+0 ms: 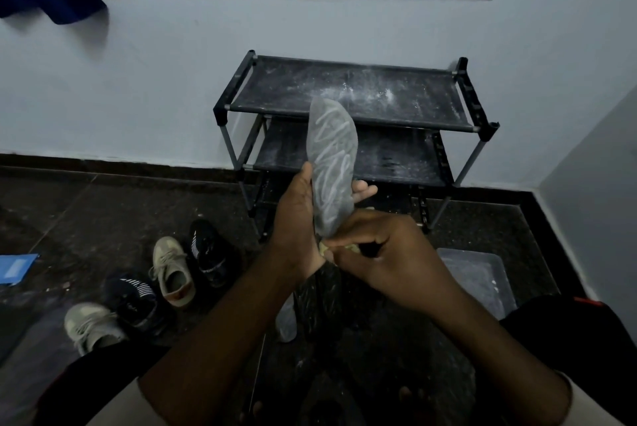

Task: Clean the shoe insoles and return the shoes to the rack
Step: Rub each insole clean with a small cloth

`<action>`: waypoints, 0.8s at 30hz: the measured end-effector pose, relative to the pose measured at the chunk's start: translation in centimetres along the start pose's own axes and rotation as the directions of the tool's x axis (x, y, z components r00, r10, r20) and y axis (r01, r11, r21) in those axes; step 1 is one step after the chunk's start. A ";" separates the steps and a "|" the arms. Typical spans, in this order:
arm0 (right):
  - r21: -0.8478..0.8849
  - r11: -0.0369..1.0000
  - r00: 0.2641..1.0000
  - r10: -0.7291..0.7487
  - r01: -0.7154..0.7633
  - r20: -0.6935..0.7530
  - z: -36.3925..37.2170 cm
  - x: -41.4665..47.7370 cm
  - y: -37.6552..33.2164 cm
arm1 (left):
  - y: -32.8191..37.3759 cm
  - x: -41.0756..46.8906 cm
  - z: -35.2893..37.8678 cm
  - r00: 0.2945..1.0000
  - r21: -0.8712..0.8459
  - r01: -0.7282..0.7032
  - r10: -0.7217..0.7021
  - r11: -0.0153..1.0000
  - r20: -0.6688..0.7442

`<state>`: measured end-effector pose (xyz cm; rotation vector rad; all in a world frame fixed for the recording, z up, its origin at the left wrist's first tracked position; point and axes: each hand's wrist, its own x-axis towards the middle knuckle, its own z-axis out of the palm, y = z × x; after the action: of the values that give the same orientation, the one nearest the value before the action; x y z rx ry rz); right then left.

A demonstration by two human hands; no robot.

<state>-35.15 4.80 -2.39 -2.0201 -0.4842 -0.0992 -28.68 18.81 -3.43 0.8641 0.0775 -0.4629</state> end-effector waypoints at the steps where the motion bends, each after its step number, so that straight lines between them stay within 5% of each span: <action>1: -0.002 1.000 1.000 0.009 -0.009 0.014 -0.3 0.0 0.1 | 0.1 0.1 -0.1 1.000 -0.008 -0.001 0.001 1.000 0.000; 24: -0.041 0.997 0.996 -0.057 0.060 0.069 -0.9 0.4 0.4 | -0.7 -0.4 0.1 1.000 -0.023 0.026 -0.026 0.999 -0.015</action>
<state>-34.53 3.93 -2.16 -2.0565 -0.5895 -0.0773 -29.32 18.50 -3.79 0.8453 0.1080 -0.4793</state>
